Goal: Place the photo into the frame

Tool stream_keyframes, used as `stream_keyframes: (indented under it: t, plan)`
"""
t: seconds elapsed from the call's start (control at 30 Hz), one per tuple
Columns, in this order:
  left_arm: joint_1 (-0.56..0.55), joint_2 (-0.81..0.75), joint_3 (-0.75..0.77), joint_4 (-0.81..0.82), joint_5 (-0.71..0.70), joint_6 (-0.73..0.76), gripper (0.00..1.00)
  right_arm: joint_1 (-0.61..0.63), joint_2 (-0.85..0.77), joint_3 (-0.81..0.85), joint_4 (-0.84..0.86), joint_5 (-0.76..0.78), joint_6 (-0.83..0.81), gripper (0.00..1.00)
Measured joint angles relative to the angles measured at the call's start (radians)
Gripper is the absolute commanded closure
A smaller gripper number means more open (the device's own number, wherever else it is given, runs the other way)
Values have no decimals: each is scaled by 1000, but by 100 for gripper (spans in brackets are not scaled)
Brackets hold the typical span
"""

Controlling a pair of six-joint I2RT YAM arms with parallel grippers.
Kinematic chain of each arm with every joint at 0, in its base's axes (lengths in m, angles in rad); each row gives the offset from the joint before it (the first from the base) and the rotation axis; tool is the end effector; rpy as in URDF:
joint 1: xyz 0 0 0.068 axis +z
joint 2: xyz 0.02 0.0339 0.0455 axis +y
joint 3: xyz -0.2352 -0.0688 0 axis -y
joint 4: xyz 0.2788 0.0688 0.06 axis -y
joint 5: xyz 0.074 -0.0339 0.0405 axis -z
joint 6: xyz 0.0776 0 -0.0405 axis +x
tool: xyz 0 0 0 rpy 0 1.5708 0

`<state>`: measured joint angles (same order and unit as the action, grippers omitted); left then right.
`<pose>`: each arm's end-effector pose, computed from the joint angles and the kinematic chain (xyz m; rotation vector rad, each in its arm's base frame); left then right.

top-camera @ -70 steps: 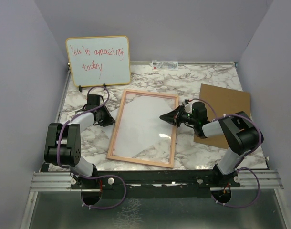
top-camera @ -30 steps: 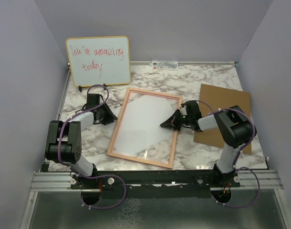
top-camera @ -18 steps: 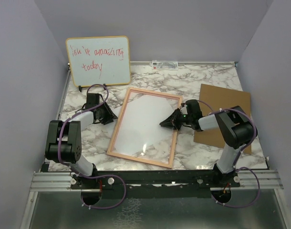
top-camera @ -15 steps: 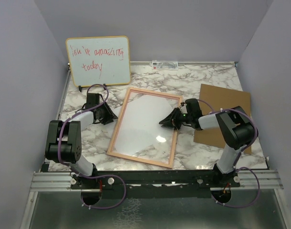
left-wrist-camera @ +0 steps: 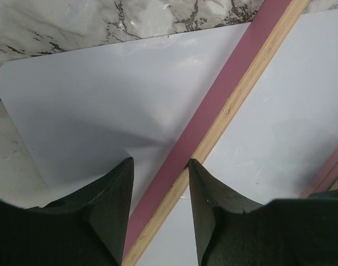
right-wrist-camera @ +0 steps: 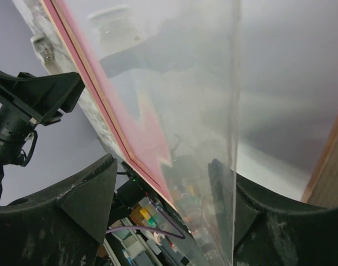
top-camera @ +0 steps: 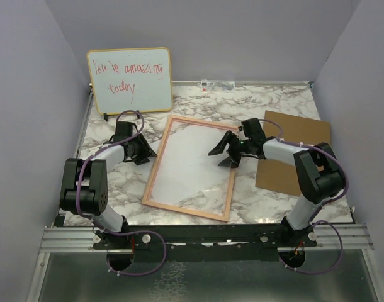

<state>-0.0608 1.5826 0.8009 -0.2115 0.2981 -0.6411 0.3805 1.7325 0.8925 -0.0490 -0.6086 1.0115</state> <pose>0.3418 -0.0436 0.0707 -0.6395 2.5517 -0.6390 0.3321 0.1806 0.0712 0.5550 2.6755 1.2721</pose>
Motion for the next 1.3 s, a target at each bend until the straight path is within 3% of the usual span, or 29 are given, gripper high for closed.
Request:
stream_keyframes:
  t: [0.3, 0.73, 1.0, 1.3]
  plan:
    - [0, 0, 8, -8, 0, 7, 48, 0, -8, 79, -244, 89, -63, 20]
    - [0, -6, 16, -14, 1, 30, 35, 0, -124, 96, -467, 268, -89, 17]
    - [0, -8, 19, -14, 3, 60, 35, 0, -157, 98, -498, 402, -150, 42]
    - [0, 5, 26, -14, 42, 78, 35, 0, -78, 103, -449, 466, -208, 39]
